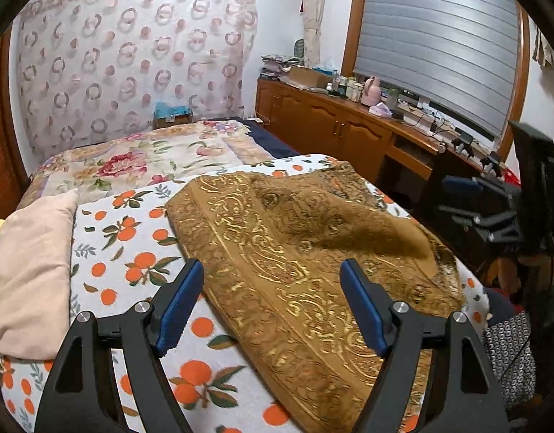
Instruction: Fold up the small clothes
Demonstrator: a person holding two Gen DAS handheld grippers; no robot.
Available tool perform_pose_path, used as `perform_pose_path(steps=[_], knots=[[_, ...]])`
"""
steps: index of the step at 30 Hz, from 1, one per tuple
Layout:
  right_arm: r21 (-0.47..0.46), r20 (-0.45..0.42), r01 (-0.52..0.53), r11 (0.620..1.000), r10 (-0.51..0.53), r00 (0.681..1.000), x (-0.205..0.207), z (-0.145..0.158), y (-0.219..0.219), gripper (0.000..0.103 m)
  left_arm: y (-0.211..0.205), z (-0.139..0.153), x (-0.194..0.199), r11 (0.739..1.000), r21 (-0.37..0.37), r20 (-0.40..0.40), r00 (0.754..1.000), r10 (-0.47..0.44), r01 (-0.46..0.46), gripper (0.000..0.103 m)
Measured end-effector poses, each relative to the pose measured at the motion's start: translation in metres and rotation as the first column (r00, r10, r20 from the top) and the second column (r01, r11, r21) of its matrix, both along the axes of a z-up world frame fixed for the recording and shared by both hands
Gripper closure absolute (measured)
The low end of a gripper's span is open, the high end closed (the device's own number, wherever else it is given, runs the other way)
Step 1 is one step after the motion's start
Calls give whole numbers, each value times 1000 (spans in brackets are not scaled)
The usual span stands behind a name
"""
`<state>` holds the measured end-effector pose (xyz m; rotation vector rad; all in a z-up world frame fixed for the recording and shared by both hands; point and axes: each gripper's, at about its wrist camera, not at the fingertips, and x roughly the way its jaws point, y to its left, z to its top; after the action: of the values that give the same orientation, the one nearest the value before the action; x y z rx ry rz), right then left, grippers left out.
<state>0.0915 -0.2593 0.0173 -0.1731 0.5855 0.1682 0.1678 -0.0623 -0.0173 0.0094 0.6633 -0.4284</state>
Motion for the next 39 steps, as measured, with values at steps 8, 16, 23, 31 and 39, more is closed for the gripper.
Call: perform_pose_path(steps=[8, 16, 23, 31, 39], knots=[[14, -50, -33, 999, 34, 998, 77, -2, -5, 17, 1, -14, 29, 999, 43, -13, 1000, 15, -14, 25], [32, -161, -99, 995, 103, 982, 151, -31, -8, 20, -10, -54, 68, 992, 124, -119, 993, 19, -5, 25], [70, -245, -142, 987, 155, 957, 191, -54, -6, 31, -12, -70, 81, 991, 135, -184, 983, 24, 1, 24], [144, -265, -167, 975, 200, 943, 200, -60, -10, 41, -21, -72, 79, 984, 176, -196, 980, 24, 11, 10], [140, -246, -222, 965, 251, 936, 196, -56, -9, 92, -22, -74, 81, 982, 189, -209, 977, 31, 9, 0]])
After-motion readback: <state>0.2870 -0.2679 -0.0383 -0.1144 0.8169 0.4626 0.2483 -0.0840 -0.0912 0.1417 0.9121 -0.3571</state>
